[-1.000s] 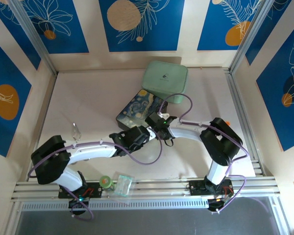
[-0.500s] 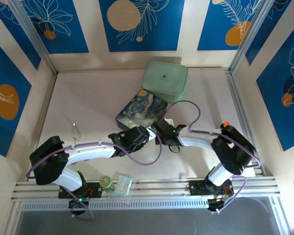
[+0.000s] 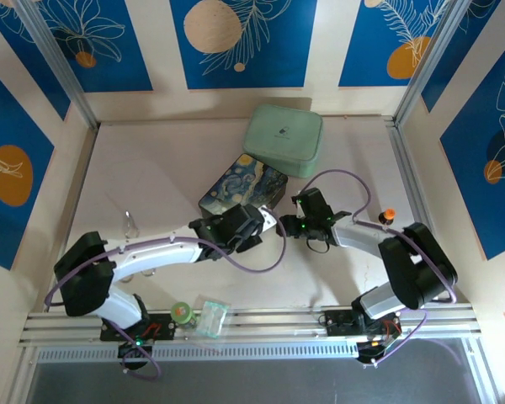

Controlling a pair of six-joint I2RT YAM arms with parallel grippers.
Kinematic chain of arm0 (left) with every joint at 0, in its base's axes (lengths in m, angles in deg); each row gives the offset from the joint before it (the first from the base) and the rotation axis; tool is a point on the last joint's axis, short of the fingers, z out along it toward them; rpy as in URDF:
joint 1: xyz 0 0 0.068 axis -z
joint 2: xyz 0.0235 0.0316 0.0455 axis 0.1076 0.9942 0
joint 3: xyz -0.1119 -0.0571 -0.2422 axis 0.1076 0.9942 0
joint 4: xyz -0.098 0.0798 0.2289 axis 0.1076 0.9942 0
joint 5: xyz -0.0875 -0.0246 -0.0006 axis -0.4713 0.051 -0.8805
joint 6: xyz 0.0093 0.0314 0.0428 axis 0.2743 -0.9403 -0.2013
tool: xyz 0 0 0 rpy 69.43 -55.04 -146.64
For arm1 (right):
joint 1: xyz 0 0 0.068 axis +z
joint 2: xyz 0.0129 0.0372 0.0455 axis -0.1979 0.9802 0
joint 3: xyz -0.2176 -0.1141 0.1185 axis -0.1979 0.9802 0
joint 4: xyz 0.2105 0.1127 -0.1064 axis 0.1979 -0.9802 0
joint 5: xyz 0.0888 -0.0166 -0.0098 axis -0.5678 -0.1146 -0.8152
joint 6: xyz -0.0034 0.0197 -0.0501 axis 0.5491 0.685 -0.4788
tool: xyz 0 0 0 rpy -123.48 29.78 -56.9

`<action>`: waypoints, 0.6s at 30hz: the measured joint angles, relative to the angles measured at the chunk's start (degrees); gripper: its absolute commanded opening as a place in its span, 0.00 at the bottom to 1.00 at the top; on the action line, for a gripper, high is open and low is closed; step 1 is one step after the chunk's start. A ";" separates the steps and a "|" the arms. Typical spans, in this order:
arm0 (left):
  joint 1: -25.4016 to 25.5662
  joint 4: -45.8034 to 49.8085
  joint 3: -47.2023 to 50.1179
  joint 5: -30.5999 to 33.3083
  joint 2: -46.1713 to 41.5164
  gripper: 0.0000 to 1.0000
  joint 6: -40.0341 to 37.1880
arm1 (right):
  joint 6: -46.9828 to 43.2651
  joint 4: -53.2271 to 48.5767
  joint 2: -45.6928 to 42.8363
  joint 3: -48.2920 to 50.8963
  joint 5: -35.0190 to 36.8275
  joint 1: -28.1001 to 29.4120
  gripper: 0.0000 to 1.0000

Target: Unlock the padlock with the key

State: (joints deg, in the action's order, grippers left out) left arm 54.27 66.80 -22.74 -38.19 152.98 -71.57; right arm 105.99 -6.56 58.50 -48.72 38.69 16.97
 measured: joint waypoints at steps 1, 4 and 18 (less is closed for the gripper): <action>0.00 0.28 -0.85 0.02 0.46 0.77 0.07 | -0.83 0.20 0.81 -0.26 -0.24 -0.02 0.60; 0.00 0.92 -2.49 0.39 2.08 0.78 0.33 | -2.03 0.04 1.49 -0.81 -0.39 -0.24 0.57; 0.00 2.32 -2.58 1.51 6.32 0.79 1.46 | -3.87 -0.28 4.35 -3.15 6.12 3.67 0.55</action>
State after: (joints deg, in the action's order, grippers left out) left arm 54.27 69.12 -25.31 -36.68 159.30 -70.11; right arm 102.12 -6.85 62.85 -51.87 44.81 20.64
